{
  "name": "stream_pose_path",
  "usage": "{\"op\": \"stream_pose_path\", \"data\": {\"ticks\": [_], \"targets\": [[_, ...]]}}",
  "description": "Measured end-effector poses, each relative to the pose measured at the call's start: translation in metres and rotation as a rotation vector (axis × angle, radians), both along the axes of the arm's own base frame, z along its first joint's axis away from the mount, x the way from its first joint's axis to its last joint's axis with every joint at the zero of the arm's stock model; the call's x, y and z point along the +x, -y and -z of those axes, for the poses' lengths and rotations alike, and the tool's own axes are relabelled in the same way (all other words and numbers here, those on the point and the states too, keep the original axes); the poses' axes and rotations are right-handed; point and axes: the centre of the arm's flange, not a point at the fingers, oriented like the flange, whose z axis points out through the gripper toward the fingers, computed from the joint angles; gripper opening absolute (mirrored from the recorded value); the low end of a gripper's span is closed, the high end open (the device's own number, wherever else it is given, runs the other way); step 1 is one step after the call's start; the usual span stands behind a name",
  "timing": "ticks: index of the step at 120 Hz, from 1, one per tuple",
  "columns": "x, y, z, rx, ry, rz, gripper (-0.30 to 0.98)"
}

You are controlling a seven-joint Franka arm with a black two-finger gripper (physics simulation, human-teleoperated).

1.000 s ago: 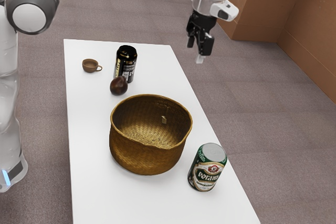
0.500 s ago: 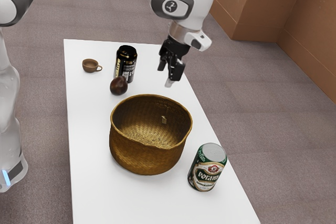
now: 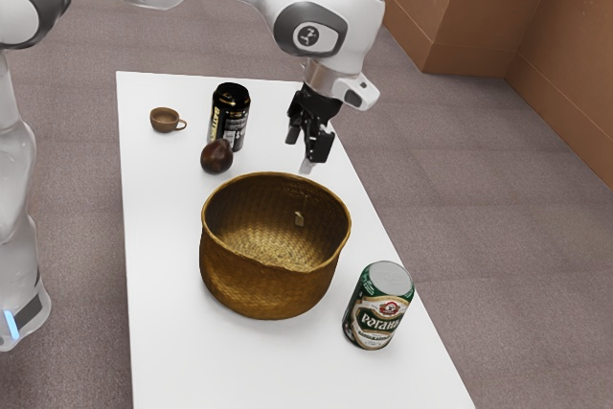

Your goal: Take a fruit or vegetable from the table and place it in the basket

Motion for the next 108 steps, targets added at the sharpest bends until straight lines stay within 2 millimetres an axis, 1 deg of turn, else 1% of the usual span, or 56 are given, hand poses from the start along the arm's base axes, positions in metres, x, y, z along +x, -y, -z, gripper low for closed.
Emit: {"op": "stream_pose_path", "data": {"ticks": [6, 19, 31, 47, 53, 77, 98, 108], "targets": [[0.0, -0.001, 0.0, -0.001, 0.004, -0.001, 0.69], [-0.002, -0.001, 0.014, -0.001, -0.008, 0.001, 0.69], [-0.002, -0.002, 0.018, -0.002, -0.006, 0.001, 0.69], [-0.002, -0.02, 0.019, -0.004, 0.001, -0.027, 0.69], [-0.003, -0.024, 0.022, -0.005, -0.002, -0.032, 0.69], [-0.006, -0.019, 0.054, -0.002, -0.032, -0.014, 0.69], [-0.01, -0.021, 0.068, 0.024, -0.026, 0.0, 0.69], [-0.015, -0.022, 0.07, 0.03, -0.016, 0.004, 0.69]]}}
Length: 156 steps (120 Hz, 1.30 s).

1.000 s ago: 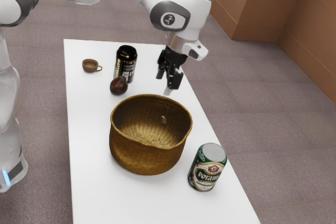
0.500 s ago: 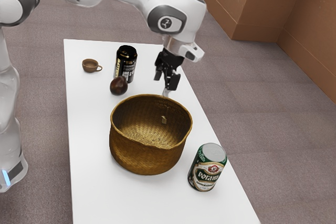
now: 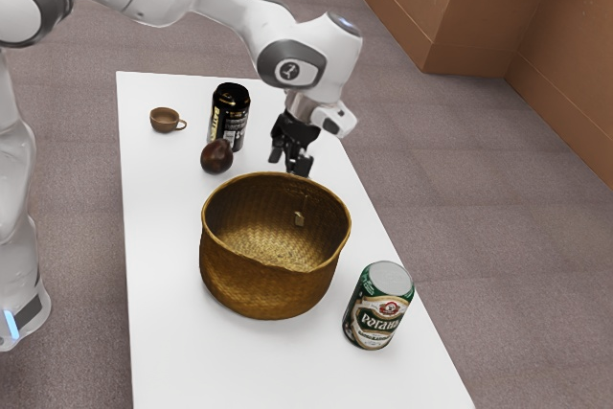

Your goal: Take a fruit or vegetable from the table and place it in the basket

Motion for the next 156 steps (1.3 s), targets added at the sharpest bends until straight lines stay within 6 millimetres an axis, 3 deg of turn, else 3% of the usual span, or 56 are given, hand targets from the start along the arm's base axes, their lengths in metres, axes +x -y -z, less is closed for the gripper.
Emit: {"op": "stream_pose_path", "data": {"ticks": [16, 86, 156], "targets": [[-0.008, -0.001, -0.001, 0.002, 0.023, 0.002, 0.69], [-0.016, -0.001, 0.035, 0.003, 0.038, 0.008, 0.69], [-0.027, 0.0, 0.03, -0.002, 0.058, 0.011, 0.69]]}}
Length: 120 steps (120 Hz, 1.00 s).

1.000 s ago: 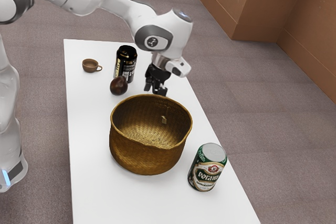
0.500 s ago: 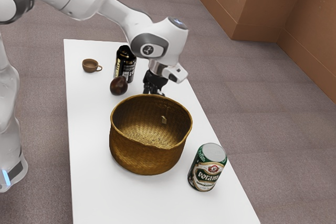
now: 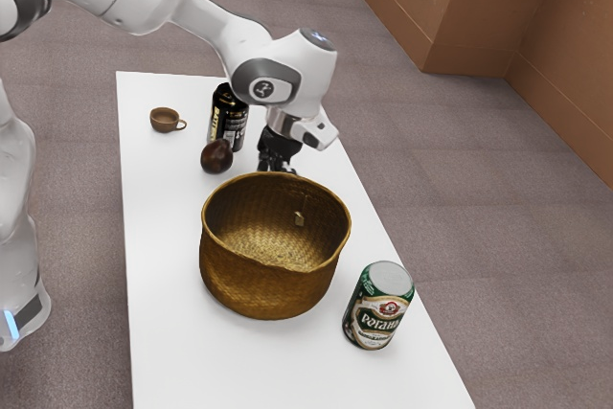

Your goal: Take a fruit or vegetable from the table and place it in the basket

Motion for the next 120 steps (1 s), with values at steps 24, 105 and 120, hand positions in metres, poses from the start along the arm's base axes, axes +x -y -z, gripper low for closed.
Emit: {"op": "stream_pose_path", "data": {"ticks": [24, 105, 120], "targets": [[-0.0001, 0.0002, 0.0001, 0.0, 0.001, 0.001, 0.69], [-0.0041, -0.0006, 0.003, 0.0, -0.038, -0.006, 0.44], [-0.0044, -0.0012, 0.0031, 0.007, -0.04, -0.009, 0.27]]}}
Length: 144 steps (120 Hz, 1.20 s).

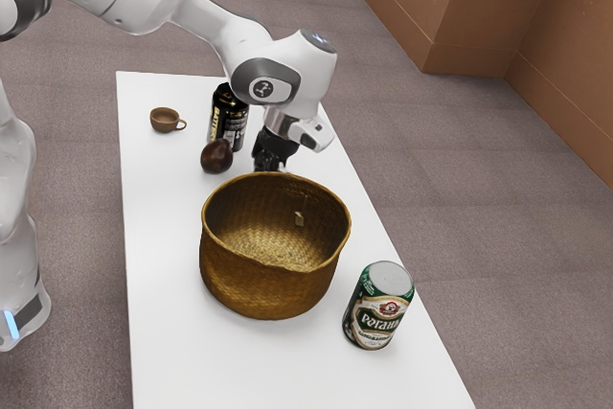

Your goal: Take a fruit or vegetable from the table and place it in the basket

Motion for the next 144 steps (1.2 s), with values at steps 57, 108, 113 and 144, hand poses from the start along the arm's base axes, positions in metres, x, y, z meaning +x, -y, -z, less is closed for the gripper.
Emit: {"op": "stream_pose_path", "data": {"ticks": [57, 108, 113, 144], "targets": [[-0.002, -0.004, -0.008, 0.001, 0.001, -0.02, 0.38], [0.019, -0.007, -0.189, 0.088, 0.2, 0.009, 0.38], [0.017, 0.01, -0.196, 0.082, 0.195, 0.035, 0.38], [-0.01, 0.091, -0.229, 0.033, 0.191, 0.162, 0.38]]}}
